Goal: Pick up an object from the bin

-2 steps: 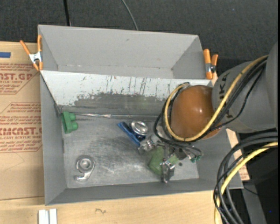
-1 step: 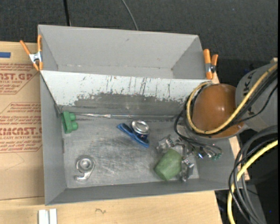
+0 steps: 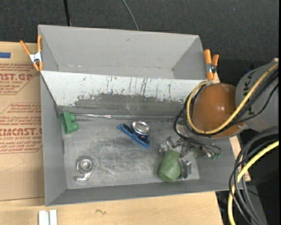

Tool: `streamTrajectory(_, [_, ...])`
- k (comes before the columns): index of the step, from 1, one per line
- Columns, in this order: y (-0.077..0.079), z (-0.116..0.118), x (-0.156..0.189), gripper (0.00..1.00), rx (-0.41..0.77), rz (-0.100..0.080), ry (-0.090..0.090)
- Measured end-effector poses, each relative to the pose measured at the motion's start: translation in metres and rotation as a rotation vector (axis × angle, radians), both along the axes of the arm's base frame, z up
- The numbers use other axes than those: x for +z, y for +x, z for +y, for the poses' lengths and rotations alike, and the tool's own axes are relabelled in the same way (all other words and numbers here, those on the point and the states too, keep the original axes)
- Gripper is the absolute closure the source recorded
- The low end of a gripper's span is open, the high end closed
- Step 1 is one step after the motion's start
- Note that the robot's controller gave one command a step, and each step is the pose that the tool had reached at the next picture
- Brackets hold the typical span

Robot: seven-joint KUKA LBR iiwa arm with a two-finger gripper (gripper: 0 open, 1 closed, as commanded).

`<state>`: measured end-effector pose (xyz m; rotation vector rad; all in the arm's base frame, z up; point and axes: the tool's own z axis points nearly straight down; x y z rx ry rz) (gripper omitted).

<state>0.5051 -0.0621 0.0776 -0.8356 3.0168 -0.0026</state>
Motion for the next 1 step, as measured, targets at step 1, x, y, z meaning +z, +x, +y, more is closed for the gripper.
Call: streamTrajectory(1, [0.0025, 0.0054, 0.1689, 1.0, 0.223, 0.002, -0.003])
